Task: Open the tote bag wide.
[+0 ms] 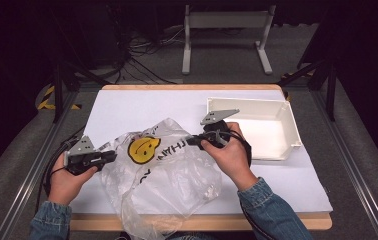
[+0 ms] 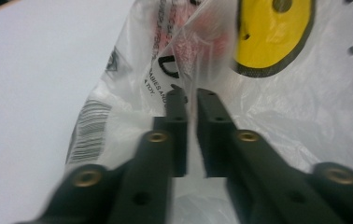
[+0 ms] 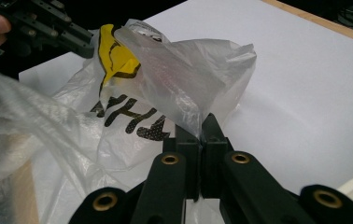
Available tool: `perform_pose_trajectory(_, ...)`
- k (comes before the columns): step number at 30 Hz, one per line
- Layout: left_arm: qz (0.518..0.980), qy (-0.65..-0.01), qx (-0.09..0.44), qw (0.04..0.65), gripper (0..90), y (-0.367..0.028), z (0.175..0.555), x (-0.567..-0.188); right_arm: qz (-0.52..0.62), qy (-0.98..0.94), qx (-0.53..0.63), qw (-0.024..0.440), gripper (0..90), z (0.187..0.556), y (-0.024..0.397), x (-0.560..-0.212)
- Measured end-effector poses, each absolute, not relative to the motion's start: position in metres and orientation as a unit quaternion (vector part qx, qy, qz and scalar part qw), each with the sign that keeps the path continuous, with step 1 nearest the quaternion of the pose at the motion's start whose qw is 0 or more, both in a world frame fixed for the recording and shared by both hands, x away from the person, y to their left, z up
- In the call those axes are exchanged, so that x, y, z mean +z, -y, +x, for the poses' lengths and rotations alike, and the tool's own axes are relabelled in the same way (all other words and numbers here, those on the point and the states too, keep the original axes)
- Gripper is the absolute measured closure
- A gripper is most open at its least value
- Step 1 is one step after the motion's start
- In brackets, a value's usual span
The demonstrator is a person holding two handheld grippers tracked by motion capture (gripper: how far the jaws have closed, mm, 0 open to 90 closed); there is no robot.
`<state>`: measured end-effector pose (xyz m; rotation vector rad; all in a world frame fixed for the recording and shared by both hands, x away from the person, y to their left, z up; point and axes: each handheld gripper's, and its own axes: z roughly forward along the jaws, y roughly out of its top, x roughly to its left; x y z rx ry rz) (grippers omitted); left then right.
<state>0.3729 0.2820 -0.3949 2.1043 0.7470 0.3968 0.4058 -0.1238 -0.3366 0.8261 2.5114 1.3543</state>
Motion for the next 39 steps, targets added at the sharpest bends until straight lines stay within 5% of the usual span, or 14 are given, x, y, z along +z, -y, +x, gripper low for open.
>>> perform_pose_trajectory(18, 0.775, -0.325, 0.223, 0.493, 90.0, -0.305, 0.400, -0.372, 0.287, -0.798, 0.521, 0.095, 88.6, 0.429, 0.129, -0.337)
perform_pose_trajectory(39, 0.772, -0.379, 0.193, 0.473, 90.0, -0.315, 0.439, -0.410, 0.354, -0.769, 0.523, 0.094, 86.7, 0.476, 0.112, -0.366)
